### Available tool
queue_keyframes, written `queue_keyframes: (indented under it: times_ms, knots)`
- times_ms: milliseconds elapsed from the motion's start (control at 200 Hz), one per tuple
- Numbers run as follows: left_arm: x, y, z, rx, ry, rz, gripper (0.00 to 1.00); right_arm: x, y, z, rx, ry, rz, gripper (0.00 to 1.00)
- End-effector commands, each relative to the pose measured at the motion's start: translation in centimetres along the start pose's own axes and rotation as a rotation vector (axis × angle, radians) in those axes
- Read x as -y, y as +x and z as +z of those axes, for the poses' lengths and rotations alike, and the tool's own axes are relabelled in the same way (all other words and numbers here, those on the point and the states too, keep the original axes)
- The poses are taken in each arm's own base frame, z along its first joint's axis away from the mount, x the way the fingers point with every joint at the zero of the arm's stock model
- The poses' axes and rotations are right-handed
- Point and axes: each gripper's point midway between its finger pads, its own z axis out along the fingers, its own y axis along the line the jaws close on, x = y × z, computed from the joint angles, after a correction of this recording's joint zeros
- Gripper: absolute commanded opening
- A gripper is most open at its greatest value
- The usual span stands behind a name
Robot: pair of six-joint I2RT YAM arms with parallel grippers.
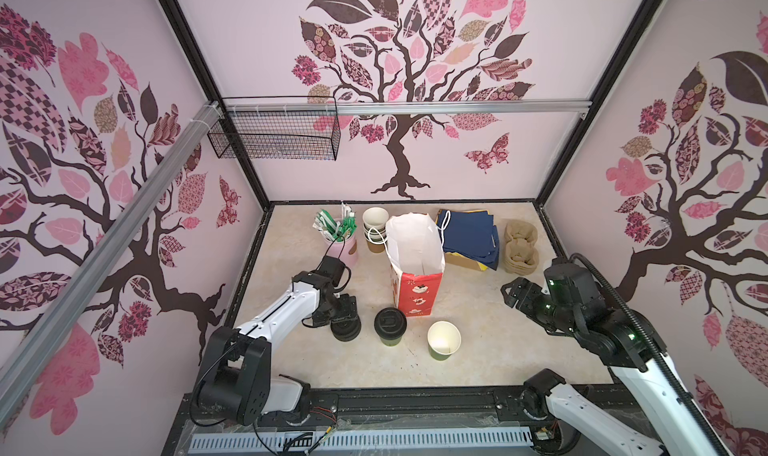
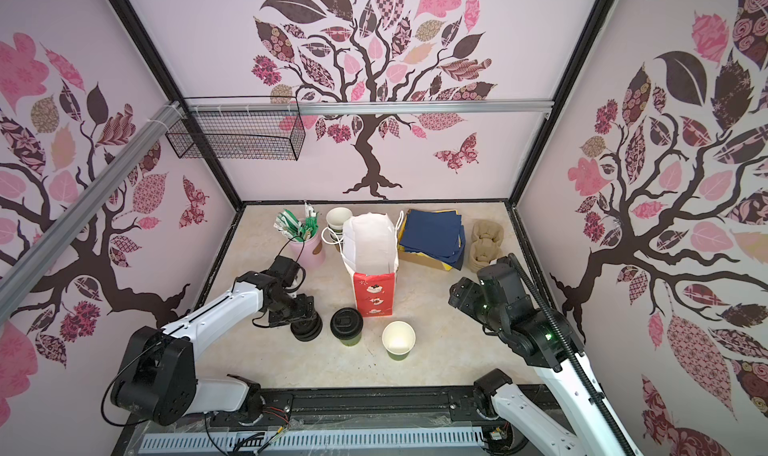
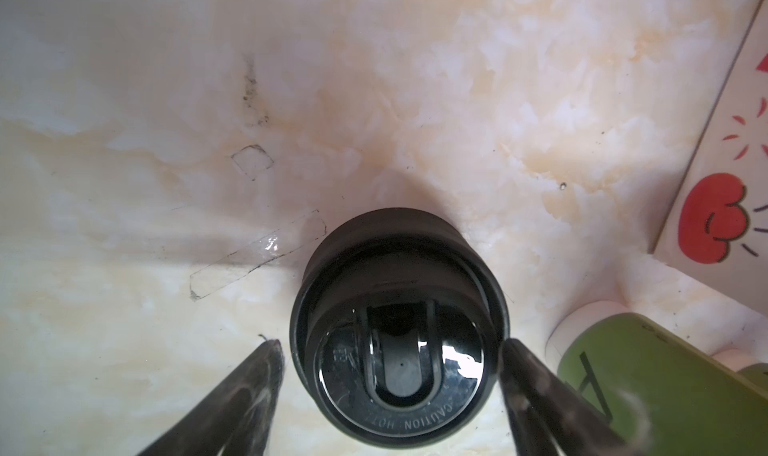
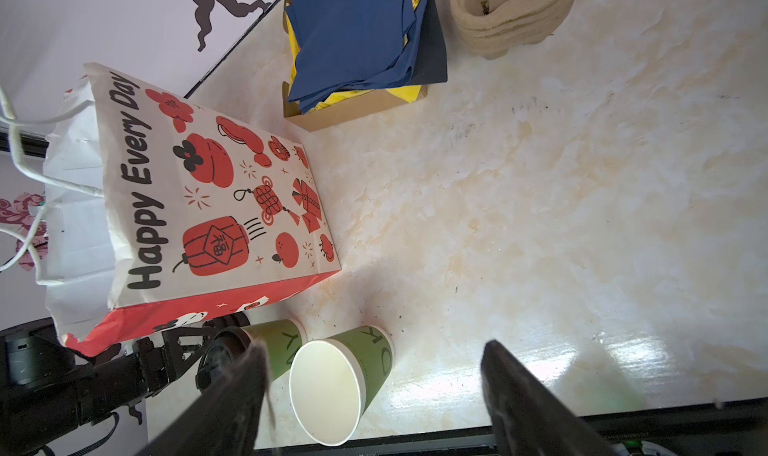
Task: Pack the takeout coffee
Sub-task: 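Move the left gripper to the loose black lid and grasp it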
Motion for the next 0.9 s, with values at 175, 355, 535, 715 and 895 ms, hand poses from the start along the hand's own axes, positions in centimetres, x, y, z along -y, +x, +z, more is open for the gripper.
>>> queue_keyframes:
  times_ms: [175,355,535,715,895]
  knots:
    - [0.5,0.4,0.8,-0.036,0.026,0.030,0.81,0.2,-0.4,-0.2,0.018,0.007,0.009,0.84]
    - [0.6,0.5,1.1,-0.043,0.025,0.038,0.80,0.2,-0.4,-0.1,0.017,0.010,0.009,0.84]
    - [0.5,0.4,1.2,-0.044,0.013,0.042,0.78,0.1,-0.5,-0.2,0.022,0.009,0.007,0.84]
    - [0.3,0.1,0.6,-0.022,0.000,0.047,0.73,0.1,-0.6,-0.3,0.023,0.008,0.009,0.84]
    - [0.5,0.0,-0.5,0.014,0.011,0.034,0.69,0.0,-0.6,-0.4,0.026,0.006,0.009,0.84]
